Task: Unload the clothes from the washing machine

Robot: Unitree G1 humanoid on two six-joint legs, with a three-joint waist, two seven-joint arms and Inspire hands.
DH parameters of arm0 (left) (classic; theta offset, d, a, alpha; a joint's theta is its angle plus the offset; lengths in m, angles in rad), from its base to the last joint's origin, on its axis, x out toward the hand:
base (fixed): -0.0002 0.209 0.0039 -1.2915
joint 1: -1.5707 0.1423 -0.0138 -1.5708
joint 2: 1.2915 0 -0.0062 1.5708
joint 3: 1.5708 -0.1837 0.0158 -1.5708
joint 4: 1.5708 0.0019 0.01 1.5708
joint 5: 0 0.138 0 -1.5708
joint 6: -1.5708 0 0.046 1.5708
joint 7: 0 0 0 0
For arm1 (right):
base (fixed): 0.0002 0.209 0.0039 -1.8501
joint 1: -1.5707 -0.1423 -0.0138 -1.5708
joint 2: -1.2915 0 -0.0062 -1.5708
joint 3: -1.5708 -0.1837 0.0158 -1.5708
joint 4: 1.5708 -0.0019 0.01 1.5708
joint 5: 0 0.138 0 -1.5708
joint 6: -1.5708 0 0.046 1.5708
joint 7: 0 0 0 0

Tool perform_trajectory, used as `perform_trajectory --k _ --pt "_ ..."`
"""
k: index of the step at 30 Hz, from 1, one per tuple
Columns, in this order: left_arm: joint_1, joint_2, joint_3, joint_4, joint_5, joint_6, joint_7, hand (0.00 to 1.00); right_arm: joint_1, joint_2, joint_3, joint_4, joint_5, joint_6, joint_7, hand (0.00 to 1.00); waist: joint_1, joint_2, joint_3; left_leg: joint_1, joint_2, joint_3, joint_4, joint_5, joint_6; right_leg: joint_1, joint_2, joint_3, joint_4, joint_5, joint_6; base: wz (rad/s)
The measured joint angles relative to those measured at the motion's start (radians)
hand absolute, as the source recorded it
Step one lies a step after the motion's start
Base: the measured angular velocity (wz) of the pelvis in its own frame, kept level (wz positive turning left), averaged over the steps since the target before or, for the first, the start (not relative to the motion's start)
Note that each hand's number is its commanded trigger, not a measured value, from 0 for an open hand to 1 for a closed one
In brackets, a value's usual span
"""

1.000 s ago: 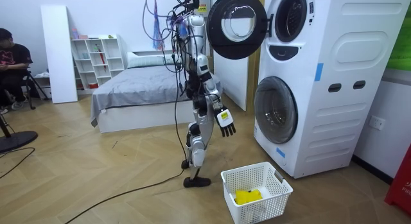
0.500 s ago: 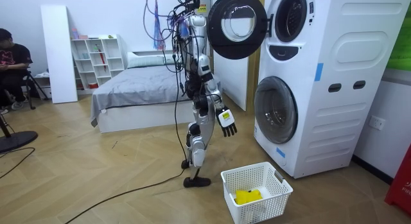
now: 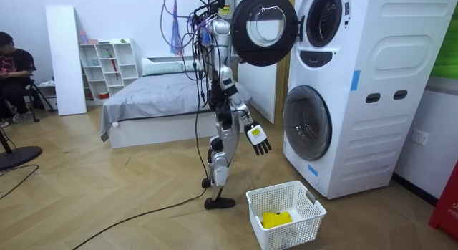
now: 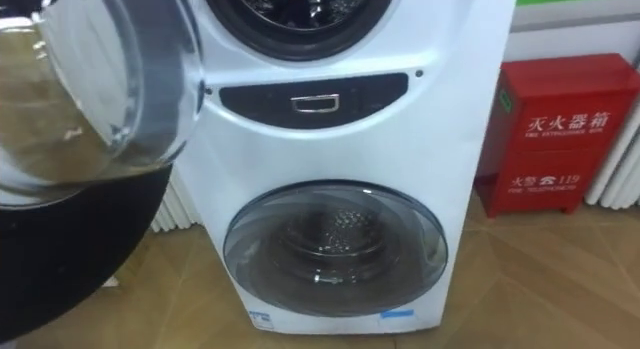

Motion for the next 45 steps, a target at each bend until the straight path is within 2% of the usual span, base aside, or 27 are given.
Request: perform_trajectory --k 2,3,4,6,8,10,12,13,14,16,17,18,20,21,22,23,24,25,26,27,28,30,32,34,37,42,45 --pt "-0.006 0.011 0.001 -0.119 0.072 0.002 -0.001 0.0 -0.001 0.001 0.001 -0.002 -0.02 0.002 0.002 0.0 0.003 -0.012 -0.0001 -0.01 0.0 0.0 -0.003 0.0 0.0 -0.013 0.0 0.001 0.001 0.0 0.0 -0.02" --pt "-0.007 0.016 0.002 -0.233 0.109 0.025 0.001 0.0 0.0 0.004 0.001 -0.002 -0.047 0.003 0.001 0.0 0.006 -0.022 -0.0019 -0.019 0.0 -0.006 -0.004 0.0 0.0 -0.018 0.0 -0.001 -0.002 0.002 0.0 0.07" --pt "-0.008 0.016 0.0 -0.347 0.163 0.027 0.008 0.0 0.0 0.009 0.004 0.0 -0.06 0.003 0.0 0.0 0.008 -0.03 -0.0015 -0.018 0.0 -0.015 -0.003 0.0 0.0 -0.017 0.0 0.0 -0.001 0.003 0.0 0.08" --pt "-0.013 0.023 -0.002 -0.51 0.239 0.027 0.016 0.0 -0.002 0.015 0.003 0.003 -0.061 0.003 0.002 0.0 0.008 -0.035 -0.0023 -0.015 0.0 -0.035 -0.005 0.0 0.0 -0.014 -0.001 -0.002 -0.003 0.003 0.001 0.0" --pt "-0.032 0.024 -0.012 -0.66 0.324 0.025 0.02 0.0 -0.006 0.021 0.003 0.014 -0.061 0.002 0.005 0.0 0.0 -0.037 0.0017 -0.015 -0.006 -0.054 -0.01 0.0 0.0 -0.013 -0.001 -0.002 -0.009 0.005 0.003 0.03" --pt "-0.096 0.024 -0.091 -0.808 0.412 0.02 0.027 0.0 -0.006 0.027 0.016 0.028 -0.056 0.007 0.012 0.0 -0.004 -0.037 0.006 -0.016 -0.013 -0.078 -0.011 0.0 0.0 -0.005 -0.004 -0.004 -0.019 0.005 0.003 0.13" --pt "-0.129 0.021 -0.134 -0.851 0.529 0.025 0.012 0.0 -0.006 0.029 0.054 0.029 -0.046 0.01 0.014 0.0 -0.006 -0.039 0.0076 -0.018 -0.013 -0.104 -0.011 0.0 0.0 -0.001 -0.003 -0.012 -0.019 0.005 0.003 0.14" --pt "-0.129 0.015 -0.156 -0.872 0.559 0.03 0.006 0.0 -0.006 0.029 0.067 0.031 -0.036 0.008 0.015 0.0 -0.009 -0.04 0.0084 -0.019 -0.014 -0.112 -0.011 0.0 0.0 0.004 -0.003 -0.015 -0.019 0.005 0.003 0.27" --pt "-0.129 -0.007 -0.209 -0.904 0.625 0.036 0.002 0.0 -0.009 0.029 0.088 0.039 -0.023 0.005 0.017 0.0 -0.018 -0.044 0.011 -0.021 -0.015 -0.122 -0.012 0.0 0.0 0.008 -0.003 -0.02 -0.019 0.005 0.003 0.47" --pt "-0.132 -0.07 -0.323 -0.931 0.723 0.042 -0.02 0.0 -0.03 0.026 0.137 0.077 -0.01 -0.002 0.025 0.0 -0.036 -0.054 0.0109 -0.021 -0.013 -0.141 -0.013 0.002 0.002 0.01 -0.003 -0.012 -0.012 0.005 0.003 0.43" --pt "-0.132 -0.086 -0.354 -0.935 0.747 0.044 -0.026 0.0 -0.041 0.026 0.154 0.086 -0.005 -0.002 0.026 0.0 -0.036 -0.057 0.0109 -0.021 -0.012 -0.142 -0.013 0.002 0.003 0.009 -0.004 -0.011 -0.012 0.005 0.003 0.06" --pt "-0.132 -0.116 -0.413 -0.935 0.79 0.049 -0.037 0.0 -0.067 0.026 0.177 0.104 -0.003 -0.01 0.033 0.0 -0.037 -0.06 0.0115 -0.021 -0.01 -0.147 -0.013 0.002 0.003 0.005 -0.005 -0.011 -0.008 0.005 0.003 0.04" --pt "-0.132 -0.15 -0.502 -0.933 0.829 0.066 -0.059 0.0 -0.099 0.027 0.219 0.123 0.005 -0.031 0.035 0.0 -0.067 -0.059 0.0126 -0.017 -0.01 -0.206 -0.019 0.005 0.008 -0.008 -0.004 -0.022 0.028 0.004 0.004 0.11" --pt "-0.131 -0.165 -0.565 -0.931 0.827 0.067 -0.08 0.0 -0.112 0.029 0.242 0.144 0.025 -0.049 0.035 0.0 -0.073 -0.048 0.0126 -0.008 0.004 -0.286 -0.03 0.009 0.012 -0.051 0.008 -0.025 0.072 -0.019 0.006 -0.35" --pt "-0.13 -0.164 -0.618 -0.93 0.828 0.061 -0.083 0.0 -0.137 0.039 0.272 0.152 0.039 -0.055 0.033 0.0 -0.068 -0.049 0.0149 -0.011 0.02 -0.338 -0.032 0.009 0.012 -0.113 0.04 0.002 0.002 -0.01 -0.024 -0.64" --pt "-0.131 -0.162 -0.63 -0.924 0.828 0.062 -0.089 0.0 -0.159 0.045 0.292 0.149 0.04 -0.057 0.032 0.0 -0.075 -0.053 0.0139 -0.016 0.026 -0.344 -0.03 0.007 0.009 -0.156 0.052 0.024 -0.046 0.026 -0.048 -0.56" --pt "-0.129 -0.176 -0.66 -0.896 0.825 0.065 -0.113 0.0 -0.175 0.046 0.336 0.148 0.049 -0.067 0.03 0.0 -0.121 -0.053 0.0131 -0.016 0.034 -0.342 -0.026 -0.002 -0.008 -0.182 0.056 0.001 -0.032 0.144 -0.044 0.11" --pt "-0.13 -0.207 -0.707 -0.875 0.823 0.063 -0.116 0.0 -0.172 0.044 0.363 0.157 0.053 -0.065 0.025 0.0 -0.163 -0.059 0.0164 -0.01 0.037 -0.273 -0.031 0.001 -0.029 -0.151 0.052 0.016 -0.033 0.144 -0.045 0.41" --pt "-0.131 -0.212 -0.73 -0.869 0.821 0.058 -0.133 0.0 -0.172 0.045 0.367 0.164 0.052 -0.063 0.022 0.0 -0.172 -0.068 0.0222 -0.006 0.037 -0.238 -0.037 0.004 -0.031 -0.137 0.048 0.05 -0.036 0.144 -0.045 0.68" --pt "-0.139 -0.204 -0.802 -0.837 0.818 0.029 -0.168 0.0 -0.172 0.048 0.364 0.176 0.052 -0.063 0.021 0.0 -0.188 -0.086 0.0329 -0.024 0.032 -0.203 -0.056 0.01 -0.028 -0.115 0.035 0.131 -0.04 0.142 -0.04 0.78" --pt "-0.14 -0.193 -0.908 -0.794 0.821 0.009 -0.193 0.0 -0.176 0.04 0.355 0.178 0.052 -0.063 0.021 0.0 -0.206 -0.084 0.0289 -0.056 0.03 -0.183 -0.076 0.059 -0.007 -0.119 0.027 0.159 -0.03 0.131 -0.017 0.68" --pt "-0.103 -0.182 -1.041 -0.746 0.842 0.002 -0.232 0.0 -0.191 0.05 0.358 0.184 0.053 -0.064 0.032 0.0 -0.19 -0.101 0.0282 -0.049 0.014 -0.138 -0.064 0.069 -0.006 -0.125 0.021 0.153 -0.026 0.12 0.003 -0.04" --pt "-0.096 -0.176 -1.12 -0.662 0.851 0.0 -0.272 0.0 -0.218 0.057 0.367 0.182 0.053 -0.068 0.055 0.0 -0.195 -0.103 0.0273 -0.038 0.0 -0.124 -0.064 0.069 -0.005 -0.12 0.013 0.143 -0.032 0.119 0.004 -0.55" --pt "-0.096 -0.175 -1.167 -0.569 0.856 -0.001 -0.32 0.0 -0.238 0.059 0.395 0.177 0.053 -0.068 0.064 0.0 -0.22 -0.102 0.0267 -0.025 -0.014 -0.121 -0.066 0.068 -0.004 -0.113 0.006 0.137 -0.031 0.12 0.004 -0.55" --pt "-0.096 -0.175 -1.21 -0.495 0.856 -0.001 -0.364 0.0 -0.224 0.059 0.395 0.18 0.059 -0.049 0.074 0.0 -0.268 -0.103 0.0267 -0.019 -0.015 -0.094 -0.067 0.068 -0.004 -0.112 0.004 0.139 -0.025 0.118 0.006 -0.08" --pt "-0.095 -0.179 -1.301 -0.324 0.857 -0.002 -0.423 0.0 -0.225 0.061 0.395 0.174 0.076 -0.031 0.081 0.0 -0.283 -0.104 0.0265 -0.002 -0.015 -0.074 -0.067 0.068 -0.003 -0.114 0.009 0.136 -0.016 0.116 0.011 -0.31" --pt "-0.094 -0.181 -1.313 -0.218 0.843 -0.002 -0.447 0.0 -0.224 0.067 0.394 0.174 0.092 -0.031 0.086 0.0 -0.307 -0.104 0.0264 -0.001 -0.014 -0.072 -0.067 0.067 -0.002 -0.114 0.012 0.135 -0.016 0.111 0.014 -0.06"
